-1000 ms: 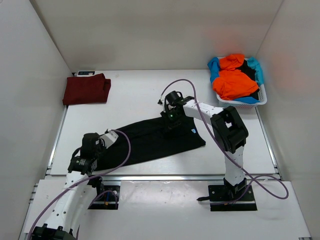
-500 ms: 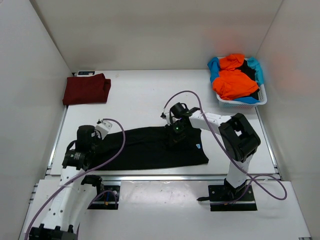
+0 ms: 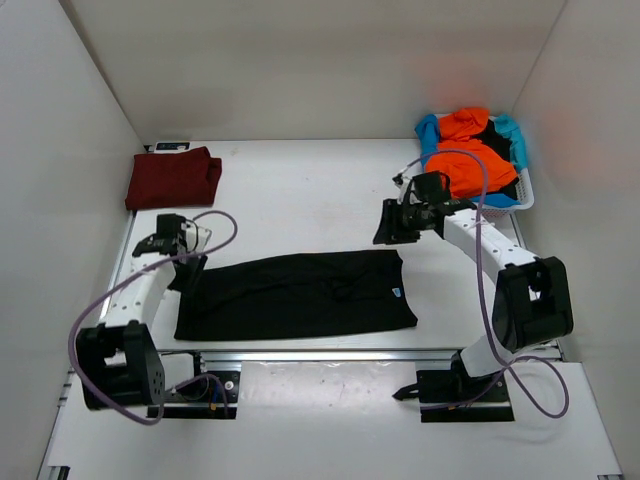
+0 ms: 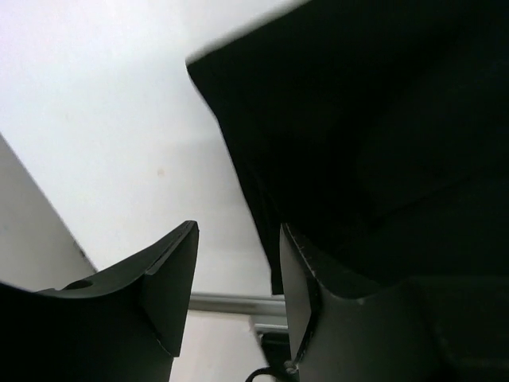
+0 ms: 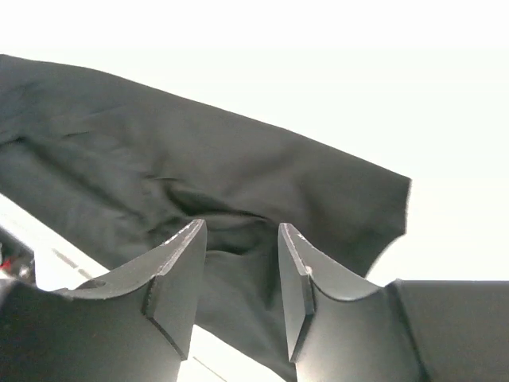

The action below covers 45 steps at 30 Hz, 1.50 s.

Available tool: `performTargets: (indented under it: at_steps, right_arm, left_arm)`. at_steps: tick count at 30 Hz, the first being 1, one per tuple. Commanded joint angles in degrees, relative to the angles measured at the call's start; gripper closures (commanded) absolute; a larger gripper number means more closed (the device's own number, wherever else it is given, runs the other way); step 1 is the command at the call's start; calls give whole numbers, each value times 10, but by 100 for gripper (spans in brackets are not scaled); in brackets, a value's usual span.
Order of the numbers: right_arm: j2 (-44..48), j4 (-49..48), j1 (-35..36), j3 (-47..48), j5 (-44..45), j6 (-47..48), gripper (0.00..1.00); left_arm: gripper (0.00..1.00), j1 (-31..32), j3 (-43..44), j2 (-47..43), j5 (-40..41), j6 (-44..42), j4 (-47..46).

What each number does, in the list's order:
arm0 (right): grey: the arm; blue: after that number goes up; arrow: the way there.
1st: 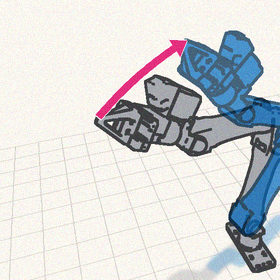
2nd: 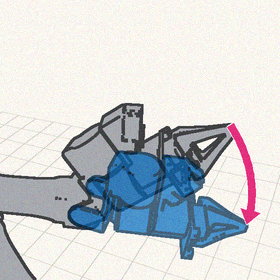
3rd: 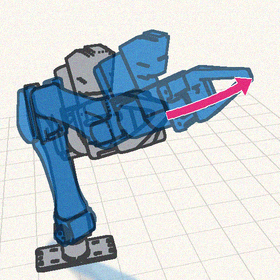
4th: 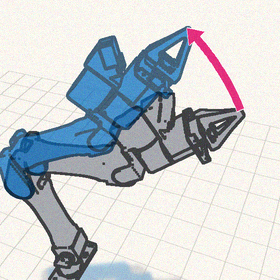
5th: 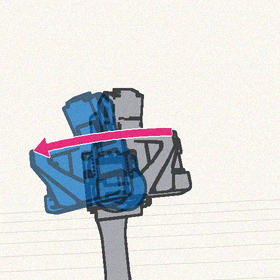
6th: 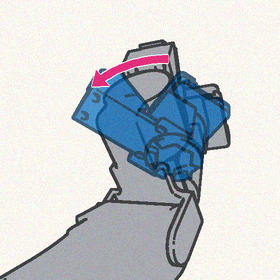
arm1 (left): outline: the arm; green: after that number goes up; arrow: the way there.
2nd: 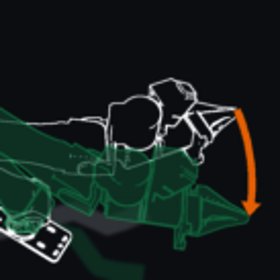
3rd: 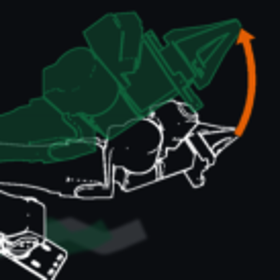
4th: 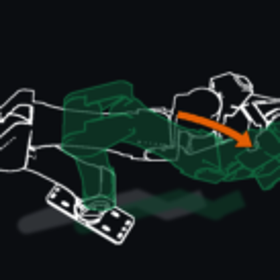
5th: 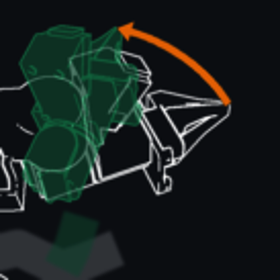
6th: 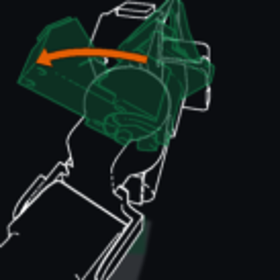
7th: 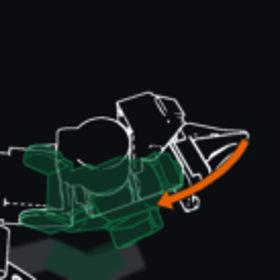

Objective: Fold and stack the t-shirts
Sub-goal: Fold the other side of the tshirt into a rectangle

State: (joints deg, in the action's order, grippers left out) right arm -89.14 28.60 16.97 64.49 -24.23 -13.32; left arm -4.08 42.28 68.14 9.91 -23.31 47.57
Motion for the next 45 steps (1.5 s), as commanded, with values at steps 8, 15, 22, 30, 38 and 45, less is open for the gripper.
performTargets:
  at_steps: [8, 15, 22, 30, 38, 45]
  right_arm:
    - [26, -13, -37, -79, 27, -21, 59]
    - [-13, -21, -60, -60, 23, -36, 53]
    - [-53, -32, -55, -45, 9, -43, 53]
    - [-81, -37, -64, -57, 8, -52, 53]
    - [-100, -29, -63, -53, 11, -62, 52]
    - [-112, -56, -78, -71, -25, -71, 73]
  left_arm:
    - [47, -57, 180, 169, -146, 122, 64]
    - [48, -101, 192, 217, -218, 120, 93]
    - [48, -111, 162, 246, -169, 141, 76]
    - [50, -99, 188, 286, -168, 136, 77]
    - [79, -89, 199, 316, -198, 119, 91]
    - [98, -88, 202, 321, -210, 117, 79]
